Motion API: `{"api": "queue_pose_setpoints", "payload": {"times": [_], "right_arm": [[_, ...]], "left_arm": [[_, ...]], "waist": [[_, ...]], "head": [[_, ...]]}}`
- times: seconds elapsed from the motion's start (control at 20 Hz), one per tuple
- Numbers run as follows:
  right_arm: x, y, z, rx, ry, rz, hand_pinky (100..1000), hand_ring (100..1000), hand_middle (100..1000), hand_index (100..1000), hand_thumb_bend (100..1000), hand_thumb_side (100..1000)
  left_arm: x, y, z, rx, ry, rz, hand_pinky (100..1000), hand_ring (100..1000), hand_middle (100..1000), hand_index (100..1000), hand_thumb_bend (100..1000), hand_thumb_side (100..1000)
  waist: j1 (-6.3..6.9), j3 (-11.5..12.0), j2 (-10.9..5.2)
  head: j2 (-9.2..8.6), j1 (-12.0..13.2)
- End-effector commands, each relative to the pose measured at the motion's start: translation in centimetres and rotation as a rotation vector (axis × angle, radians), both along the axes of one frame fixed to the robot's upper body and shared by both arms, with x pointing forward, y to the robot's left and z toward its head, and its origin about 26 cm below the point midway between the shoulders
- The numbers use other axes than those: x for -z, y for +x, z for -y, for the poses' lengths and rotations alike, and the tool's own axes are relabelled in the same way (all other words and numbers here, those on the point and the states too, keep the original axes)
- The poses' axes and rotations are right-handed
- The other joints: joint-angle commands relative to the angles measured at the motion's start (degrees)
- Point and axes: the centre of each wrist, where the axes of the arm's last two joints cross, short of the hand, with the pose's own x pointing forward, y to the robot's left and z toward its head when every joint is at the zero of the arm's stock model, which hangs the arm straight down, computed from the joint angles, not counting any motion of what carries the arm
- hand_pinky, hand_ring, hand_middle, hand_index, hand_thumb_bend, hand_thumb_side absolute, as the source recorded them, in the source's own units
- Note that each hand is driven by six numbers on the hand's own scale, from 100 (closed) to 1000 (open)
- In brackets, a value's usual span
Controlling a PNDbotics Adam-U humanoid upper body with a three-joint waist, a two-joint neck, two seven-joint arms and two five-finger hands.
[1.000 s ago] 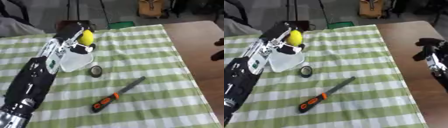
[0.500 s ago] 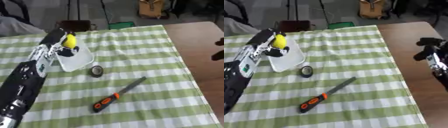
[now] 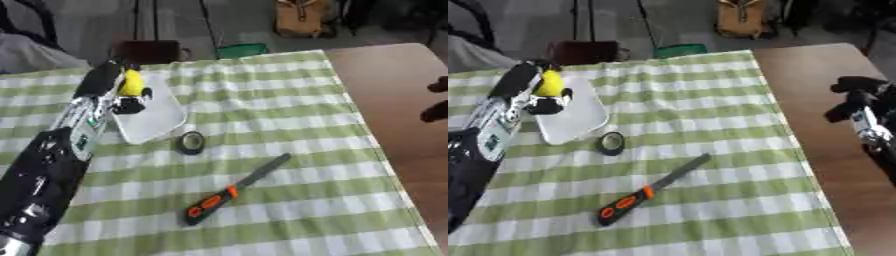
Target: Pick up objects on the table and place them in the box.
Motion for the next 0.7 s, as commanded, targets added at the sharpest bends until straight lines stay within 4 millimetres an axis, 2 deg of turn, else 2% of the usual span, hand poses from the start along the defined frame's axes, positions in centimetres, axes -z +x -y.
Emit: {"api": "queue_pose_setpoints", "payload": {"times": [0.05,0.3,0.35,0.4,0.45,0.55,0.6,0.65,0.7], "right_arm": [[-0.9,-0.2,0.0,-0.006,-0.018,0.03,584,558,707,790,141,625],[-0.9,-0.2,0.0,-0.008,-0.019,0.03,584,558,707,791,140,626],[-0.9,-0.2,0.0,-0.007,-0.02,0.029,584,558,707,791,140,626],[-0.9,-0.2,0.1,-0.006,-0.02,0.029,584,558,707,791,140,626],[-0.9,-0.2,0.1,-0.006,-0.02,0.028,584,558,707,791,139,627],[-0.9,-0.2,0.0,-0.008,-0.021,0.028,584,558,707,791,134,629],[-1.0,-0.2,0.0,-0.009,-0.021,0.028,584,558,707,791,134,629],[-1.0,-0.2,0.0,-0.009,-0.021,0.027,584,558,706,791,134,629],[-1.0,-0.2,0.1,-0.008,-0.021,0.028,584,558,706,791,134,629]], "left_arm": [[-0.2,0.2,-0.1,0.021,0.042,-0.002,502,649,699,827,100,312],[0.5,0.2,0.2,0.036,0.059,-0.011,553,695,733,838,100,359],[0.2,0.3,0.1,0.038,0.06,0.005,632,763,775,856,100,467],[-0.2,0.3,0.1,0.039,0.062,0.025,632,763,775,856,100,467],[-0.8,0.3,0.0,0.04,0.065,0.051,737,843,833,889,233,630],[-2.4,0.4,0.0,0.038,0.075,0.127,783,878,867,916,308,682],[-2.8,0.3,0.0,0.035,0.08,0.158,783,878,867,916,308,682],[-3.2,0.2,-0.1,0.033,0.087,0.186,855,927,918,967,408,743],[-3.9,0.2,-0.2,0.032,0.097,0.224,855,927,918,967,408,743]], "waist": [[-0.2,-0.1,-0.95],[-0.25,-0.3,-0.93],[-0.23,-0.3,-0.97],[-0.22,-0.3,-0.97],[-0.18,-0.2,-1.03],[-0.08,-0.1,-1.07],[-0.05,-0.1,-1.07],[-0.05,0.0,-1.13],[-0.05,0.0,-1.16]], "head": [[-0.09,-0.1],[-0.09,-0.2],[-0.1,-0.2],[-0.13,-0.2],[-0.14,-0.2],[-0.24,-0.3],[-0.27,-0.3],[-0.27,-0.3],[-0.29,-0.4]]}}
